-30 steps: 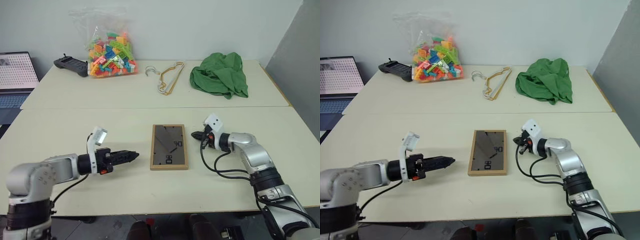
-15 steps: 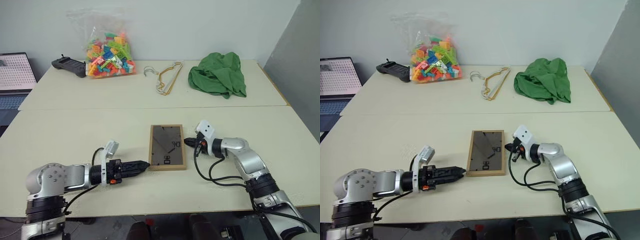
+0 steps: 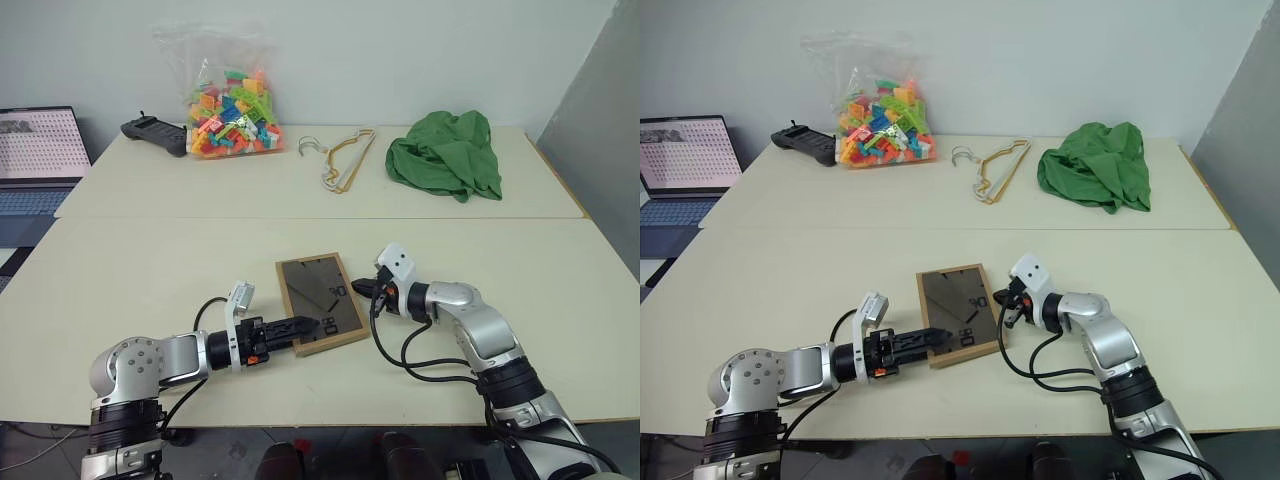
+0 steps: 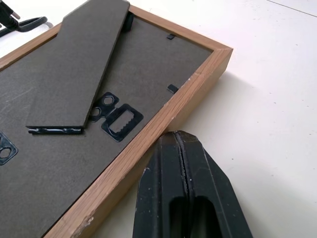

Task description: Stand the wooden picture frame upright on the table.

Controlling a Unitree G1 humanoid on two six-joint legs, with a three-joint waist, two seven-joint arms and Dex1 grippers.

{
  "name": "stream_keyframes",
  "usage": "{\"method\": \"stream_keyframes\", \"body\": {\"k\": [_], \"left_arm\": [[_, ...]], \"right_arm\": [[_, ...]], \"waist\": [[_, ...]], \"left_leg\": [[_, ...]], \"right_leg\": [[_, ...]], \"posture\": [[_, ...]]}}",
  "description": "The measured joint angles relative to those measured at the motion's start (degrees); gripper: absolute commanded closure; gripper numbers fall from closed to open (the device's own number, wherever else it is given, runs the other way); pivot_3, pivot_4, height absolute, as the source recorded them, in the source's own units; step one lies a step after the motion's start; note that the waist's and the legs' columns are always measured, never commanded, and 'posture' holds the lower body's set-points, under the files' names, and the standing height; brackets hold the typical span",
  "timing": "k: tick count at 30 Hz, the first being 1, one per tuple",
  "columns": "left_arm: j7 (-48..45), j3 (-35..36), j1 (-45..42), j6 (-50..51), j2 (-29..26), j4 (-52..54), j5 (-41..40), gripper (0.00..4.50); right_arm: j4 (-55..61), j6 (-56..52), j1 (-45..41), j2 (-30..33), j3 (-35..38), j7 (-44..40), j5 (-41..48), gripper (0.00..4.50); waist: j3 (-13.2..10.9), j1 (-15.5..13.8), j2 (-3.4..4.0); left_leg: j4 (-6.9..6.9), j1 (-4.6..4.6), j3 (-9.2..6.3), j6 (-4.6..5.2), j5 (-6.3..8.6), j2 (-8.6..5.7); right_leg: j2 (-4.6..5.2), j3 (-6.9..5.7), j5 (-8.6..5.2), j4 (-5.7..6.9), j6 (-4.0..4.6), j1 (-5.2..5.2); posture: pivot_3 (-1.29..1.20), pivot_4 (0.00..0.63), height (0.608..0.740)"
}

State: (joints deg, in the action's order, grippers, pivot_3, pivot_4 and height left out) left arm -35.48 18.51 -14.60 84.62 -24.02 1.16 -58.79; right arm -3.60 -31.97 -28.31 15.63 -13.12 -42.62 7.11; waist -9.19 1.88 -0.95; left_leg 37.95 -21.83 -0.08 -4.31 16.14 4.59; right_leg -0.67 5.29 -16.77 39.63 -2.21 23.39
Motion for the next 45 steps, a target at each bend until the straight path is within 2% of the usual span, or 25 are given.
{"method": "stream_keyframes", "body": {"k": [8, 11, 16, 17, 18, 20, 24, 28, 34, 41, 45], "left_arm": [[2.36, -0.37, 1.61, -4.09, 2.1, 0.44, 1.2, 2.82], [2.33, -0.3, 1.48, -6.36, 3.63, 0.47, 1.07, 3.11], [5.13, 0.6, -1.48, -6.11, 4.3, 0.64, -0.33, 3.15], [5.86, 0.94, -1.9, -5.74, 3.91, 1.32, -0.82, 3.15], [6.45, 1.71, -2.25, -5.22, 3.66, 2.06, -1.64, 3.15], [8.06, 3.16, -3.4, -4.42, 3.68, 3.35, -3.93, 3.15], [10.12, 4.68, -6.57, -4.45, 3.52, 8.21, -8.14, 3.15], [11.38, 4.01, -6.74, -5.87, 3.45, 10.65, -8.33, 3.15], [12.6, 2.47, -7.56, -9.14, 2.76, 12.56, -8.12, 3.15], [13.48, 1.97, -6.87, -10.67, 1.47, 12.54, -7.58, 3.15], [13.5, 2.15, -6.5, -11.14, 0.54, 12.51, -8.22, 3.15]], "right_arm": [[0.44, -1.07, 0.5, 0.0, 0.14, 0.37, 0.74, 4.5], [0.49, -1.11, 0.56, 0.56, 0.58, 0.93, 0.7, 4.5], [-3.12, 4.17, -3.65, 1.2, 3.72, 3.27, 0.8, 4.5], [-3.32, 5.17, -5.65, 1.79, 5.72, 3.39, 1.23, 4.15], [-3.25, 5.5, -7.94, 2.57, 8.23, 3.16, 2.54, 4.06], [-2.66, 4.71, -10.99, 3.75, 12.05, 1.64, 6.3, 3.56], [-0.06, -0.1, -14.97, 3.69, 15.24, -2.51, 14.79, 2.71], [2.59, -5.31, -15.92, 2.62, 14.73, -6.02, 21.21, 1.71], [3.18, -5.8, -16.37, 1.22, 8.45, -8.09, 20.6, 0.4], [4.27, -4.58, -16.82, 0.19, 3.68, -7.73, 17.99, 0.4], [9.32, -9.44, -15.64, 1.34, 5.5, -8.38, 22.47, 0.4]], "waist": [[-0.01, 0.01, -0.01], [-0.01, -0.05, -0.02], [-0.1, -0.02, -0.09], [-0.12, 0.05, -0.1], [-0.12, 0.07, -0.1], [-0.14, 0.02, -0.11], [-0.16, 0.03, -0.12], [-0.16, 0.13, -0.12], [-0.16, 0.1, -0.12], [-0.17, 0.06, -0.12], [-0.17, -0.05, -0.12]], "left_leg": [[-0.02, -0.03, -0.03, 0.0, 0.0, 0.01], [-0.01, -0.05, -0.04, -0.01, 0.0, 0.01], [0.02, -0.1, -0.06, -0.01, 0.0, 0.0], [-0.01, -0.11, -0.06, 0.0, 0.0, 0.0], [-0.04, -0.12, -0.06, 0.0, 0.0, 0.01], [-0.1, -0.21, -0.14, -0.01, 0.0, 0.06], [-0.13, -0.3, -0.16, -0.02, 0.0, 0.07], [-0.12, -0.28, -0.16, -0.01, 0.0, 0.07], [-0.1, -0.29, -0.16, -0.01, 0.01, 0.05], [-0.1, -0.33, -0.18, -0.01, 0.01, 0.06], [-0.1, -0.39, -0.26, -0.01, 0.01, 0.06]], "right_leg": [[0.0, -0.04, 0.0, -0.05, 0.0, 0.0], [0.0, -0.06, 0.0, -0.08, 0.0, -0.01], [0.0, -0.06, 0.03, -0.09, -0.04, -0.01], [0.0, -0.06, 0.03, -0.11, -0.04, 0.01], [-0.01, -0.07, 0.03, -0.17, -0.04, 0.01], [-0.01, -0.16, 0.03, -0.29, -0.03, 0.03], [0.0, -0.19, 0.04, -0.41, -0.03, 0.04], [0.01, -0.19, 0.04, -0.37, -0.03, 0.05], [0.0, -0.19, 0.04, -0.38, -0.03, 0.05], [0.0, -0.22, 0.04, -0.41, -0.03, 0.07], [0.01, -0.27, 0.04, -0.45, -0.03, 0.07]], "posture": [[0.0, 0.15, 0.74], [0.0, 0.15, 0.74], [0.0, 0.15, 0.74], [0.0, 0.15, 0.74], [0.0, 0.15, 0.74], [0.0, 0.15, 0.74], [0.0, 0.15, 0.74], [0.0, 0.15, 0.74], [0.0, 0.15, 0.74], [0.0, 0.15, 0.74], [0.0, 0.15, 0.74]]}}
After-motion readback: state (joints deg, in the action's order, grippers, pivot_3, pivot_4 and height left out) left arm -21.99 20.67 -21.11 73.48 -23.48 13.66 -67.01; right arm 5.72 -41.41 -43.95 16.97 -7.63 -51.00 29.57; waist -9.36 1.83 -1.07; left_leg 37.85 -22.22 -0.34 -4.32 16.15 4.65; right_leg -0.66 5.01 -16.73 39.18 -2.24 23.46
